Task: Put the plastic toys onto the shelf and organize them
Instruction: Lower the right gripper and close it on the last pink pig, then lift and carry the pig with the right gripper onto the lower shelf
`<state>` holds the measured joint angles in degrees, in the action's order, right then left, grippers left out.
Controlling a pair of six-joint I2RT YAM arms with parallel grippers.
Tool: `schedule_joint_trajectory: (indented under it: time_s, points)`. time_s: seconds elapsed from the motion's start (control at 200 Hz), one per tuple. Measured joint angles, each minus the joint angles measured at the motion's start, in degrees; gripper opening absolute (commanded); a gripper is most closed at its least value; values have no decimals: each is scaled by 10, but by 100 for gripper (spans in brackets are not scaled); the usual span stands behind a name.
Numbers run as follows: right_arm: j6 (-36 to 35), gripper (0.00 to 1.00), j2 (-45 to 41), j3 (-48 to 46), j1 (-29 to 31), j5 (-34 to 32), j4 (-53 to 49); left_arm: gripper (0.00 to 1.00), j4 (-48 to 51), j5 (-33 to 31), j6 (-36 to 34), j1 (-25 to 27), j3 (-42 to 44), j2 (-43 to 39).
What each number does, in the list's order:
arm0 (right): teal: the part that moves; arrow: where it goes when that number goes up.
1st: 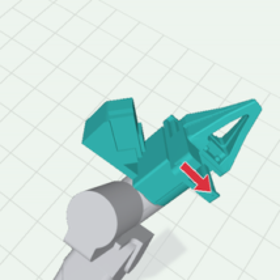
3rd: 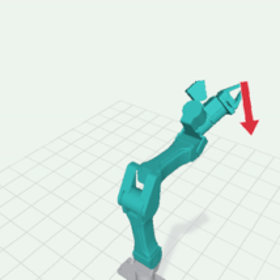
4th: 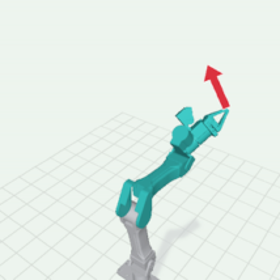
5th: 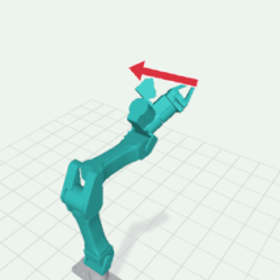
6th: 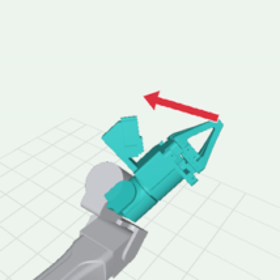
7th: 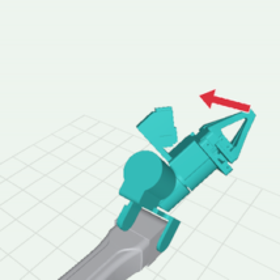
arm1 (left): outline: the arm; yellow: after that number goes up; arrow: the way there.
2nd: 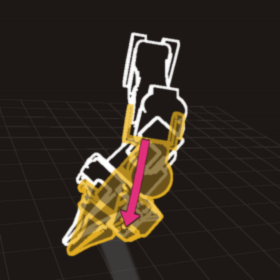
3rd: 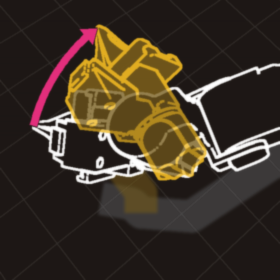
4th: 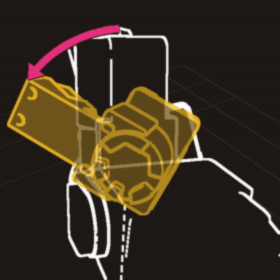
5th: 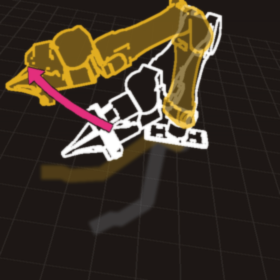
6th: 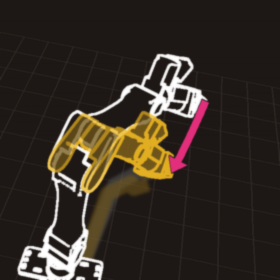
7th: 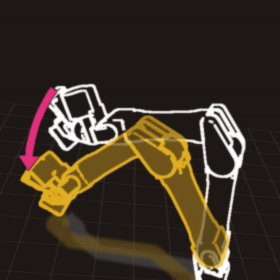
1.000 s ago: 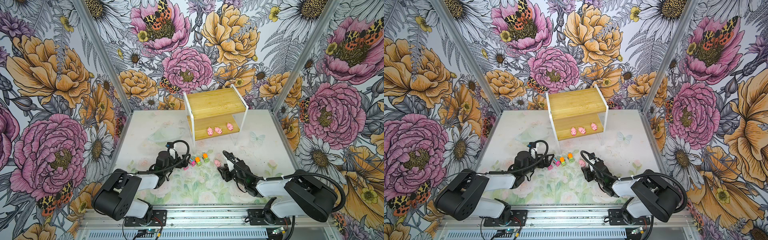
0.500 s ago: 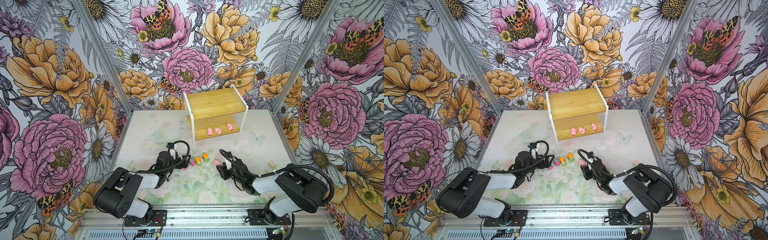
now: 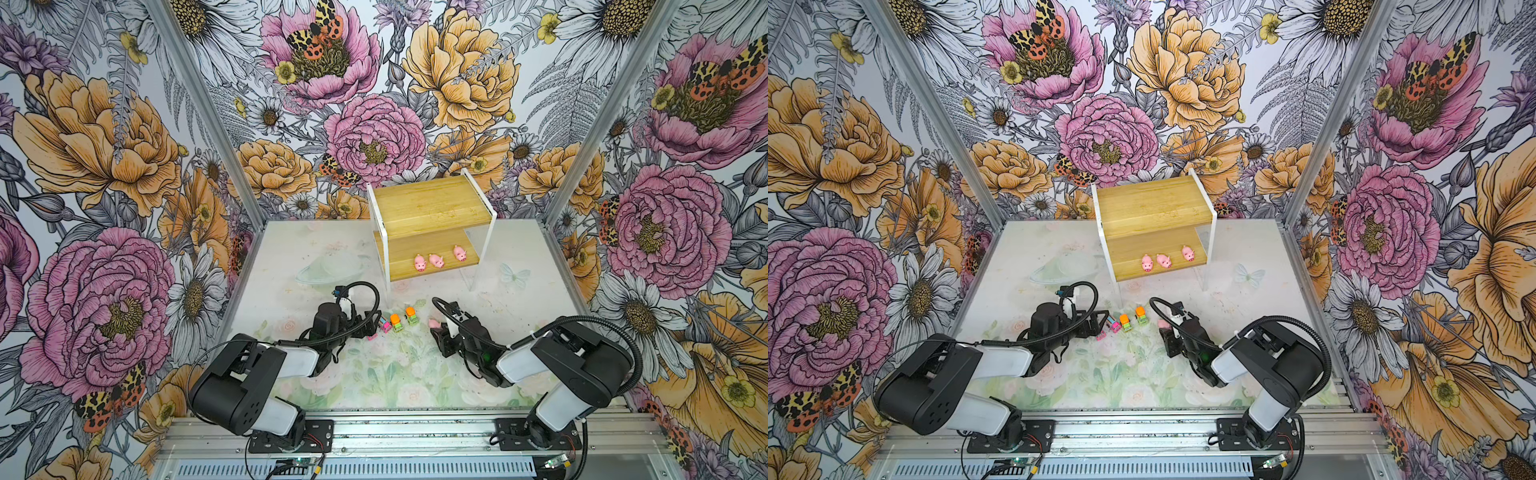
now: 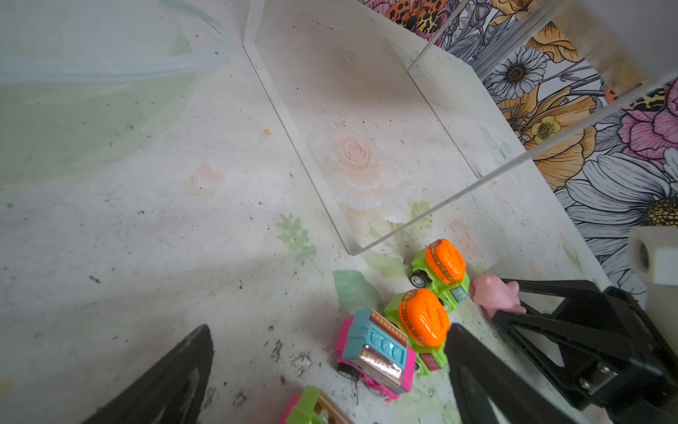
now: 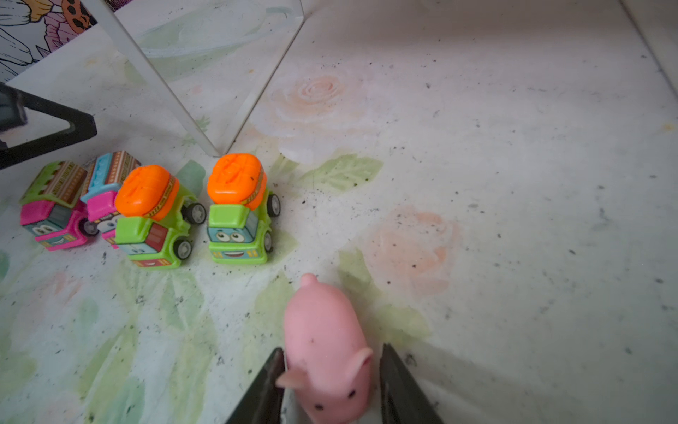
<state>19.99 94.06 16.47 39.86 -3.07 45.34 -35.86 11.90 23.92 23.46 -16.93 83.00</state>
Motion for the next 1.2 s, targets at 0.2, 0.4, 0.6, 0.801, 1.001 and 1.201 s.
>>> schedule_joint_trajectory:
  time_s: [0.2, 0.4, 0.6, 0.801, 1.001, 1.201]
  points:
    - [-2, 29, 3, 0, 0, 1, 6, 99, 0, 0, 2, 0, 0, 3]
    - [-3, 26, 2, 0, 0, 3, 8, 99, 0, 0, 2, 0, 0, 9]
    - [-3, 25, -22, -2, 0, 6, 8, 99, 0, 0, 2, 0, 0, 9]
    - [4, 24, -80, -7, 0, 10, -4, 99, 0, 0, 2, 0, 0, 9]
    - [21, 24, -180, -2, 5, 6, -52, 99, 0, 1, 2, 0, 0, 0]
    - [31, 24, -240, 53, 22, -7, -108, 99, 2, 7, 2, 0, 0, -8]
